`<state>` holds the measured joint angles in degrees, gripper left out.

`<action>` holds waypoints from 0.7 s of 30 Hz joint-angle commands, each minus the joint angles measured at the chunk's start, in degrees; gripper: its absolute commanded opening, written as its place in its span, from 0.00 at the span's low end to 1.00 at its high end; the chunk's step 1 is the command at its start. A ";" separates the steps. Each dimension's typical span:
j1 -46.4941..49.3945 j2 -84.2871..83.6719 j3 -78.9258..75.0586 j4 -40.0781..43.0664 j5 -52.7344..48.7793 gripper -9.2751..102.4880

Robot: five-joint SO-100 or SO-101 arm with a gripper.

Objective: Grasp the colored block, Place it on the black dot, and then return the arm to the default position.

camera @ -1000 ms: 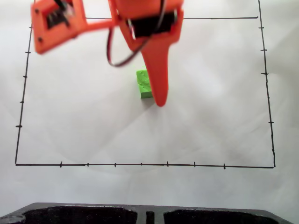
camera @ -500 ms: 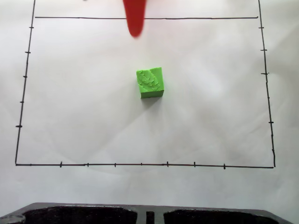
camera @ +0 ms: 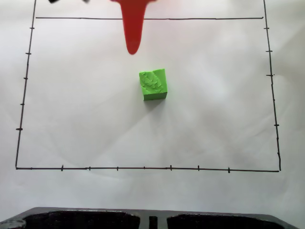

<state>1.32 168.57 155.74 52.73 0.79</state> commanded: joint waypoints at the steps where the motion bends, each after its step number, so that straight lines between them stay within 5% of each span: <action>1: 0.88 3.08 2.81 -2.29 -0.88 0.08; 21: -1.05 18.63 18.46 -5.45 -0.44 0.08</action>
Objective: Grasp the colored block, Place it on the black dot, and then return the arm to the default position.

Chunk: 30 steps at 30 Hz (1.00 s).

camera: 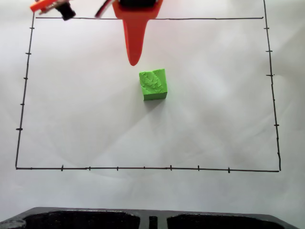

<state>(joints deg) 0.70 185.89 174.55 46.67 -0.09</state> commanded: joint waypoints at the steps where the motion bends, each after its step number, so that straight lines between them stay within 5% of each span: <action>1: -0.62 1.32 -0.26 0.97 0.53 0.08; 30: -0.44 1.49 -0.26 4.48 1.93 0.08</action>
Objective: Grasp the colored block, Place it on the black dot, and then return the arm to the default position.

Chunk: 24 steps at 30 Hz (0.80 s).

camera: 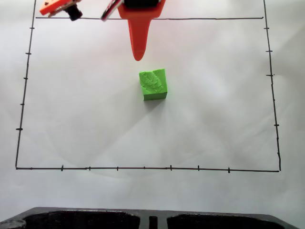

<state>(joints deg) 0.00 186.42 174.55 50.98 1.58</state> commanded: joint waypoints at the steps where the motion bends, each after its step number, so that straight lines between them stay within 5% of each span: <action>1: 0.35 0.97 -0.26 0.18 0.35 0.08; 24: 0.88 0.97 -0.26 0.26 1.05 0.08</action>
